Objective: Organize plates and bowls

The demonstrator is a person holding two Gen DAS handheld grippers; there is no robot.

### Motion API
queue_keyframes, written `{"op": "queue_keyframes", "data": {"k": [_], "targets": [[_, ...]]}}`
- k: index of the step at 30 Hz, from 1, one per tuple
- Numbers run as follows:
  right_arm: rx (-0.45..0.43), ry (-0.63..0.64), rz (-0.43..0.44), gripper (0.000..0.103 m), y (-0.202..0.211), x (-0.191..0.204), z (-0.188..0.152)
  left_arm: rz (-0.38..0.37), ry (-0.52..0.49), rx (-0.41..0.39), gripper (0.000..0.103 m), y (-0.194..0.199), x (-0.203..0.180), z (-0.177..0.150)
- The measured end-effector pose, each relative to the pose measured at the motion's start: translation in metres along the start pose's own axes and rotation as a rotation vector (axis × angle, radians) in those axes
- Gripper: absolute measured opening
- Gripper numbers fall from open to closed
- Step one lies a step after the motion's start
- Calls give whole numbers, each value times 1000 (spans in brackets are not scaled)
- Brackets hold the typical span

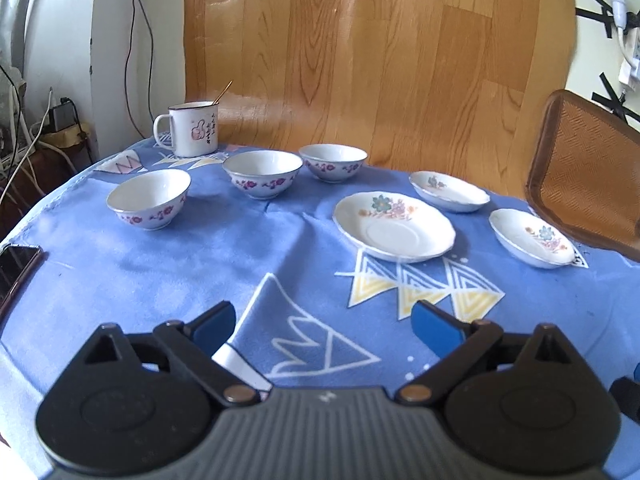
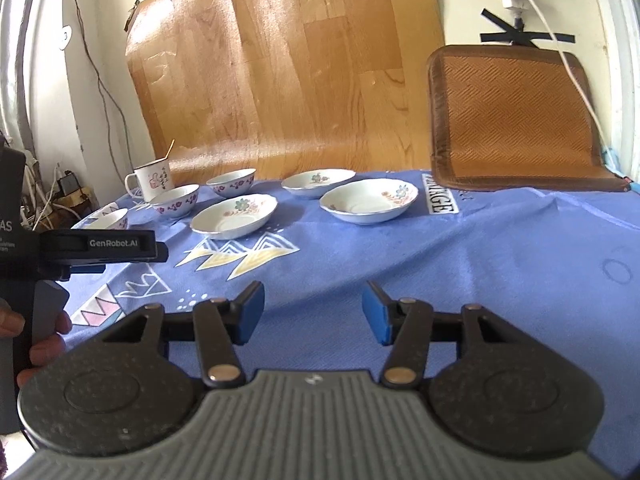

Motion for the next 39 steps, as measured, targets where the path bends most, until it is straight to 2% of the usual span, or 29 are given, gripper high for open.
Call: {"op": "queue_keyframes", "data": {"k": [10, 14, 18, 20, 23, 24, 26, 30, 34, 39], "targets": [[-6, 45, 68, 56, -16, 21, 8, 66, -16, -13, 99, -9, 28, 7], [-50, 46, 56, 56, -37, 20, 26, 69, -55, -64, 99, -21, 29, 14], [-114, 68, -14, 56, -76, 17, 39, 54, -77, -97, 100, -36, 19, 19], [-103, 28, -32, 56, -89, 12, 36, 48, -83, -92, 102, -42, 14, 15], [-63, 2, -38, 55, -99, 10, 16, 68, -97, -38, 100, -54, 11, 4], [-54, 11, -33, 55, -98, 14, 15, 68, -91, -38, 101, -54, 12, 4], [-108, 30, -19, 56, -90, 17, 17, 77, -68, -48, 102, -54, 17, 4], [-104, 28, -7, 56, -88, 17, 17, 89, -34, -60, 102, -51, 23, 4], [-111, 21, -1, 56, -84, 18, 19, 108, -57, -103, 102, -45, 20, 6], [-97, 21, 6, 56, -89, 18, 16, 105, -81, -98, 102, -46, 16, 6]]}}
Point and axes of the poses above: each gripper's, at about its wrist camera, not at the fingertips, and y roughly against the way its jaws point, x to its left, z to its top, the point moved 5 cm from there along -y, roughly the way its jaws point, and after that the axes turned 10 degrees about -x, right-handed, at the moved point
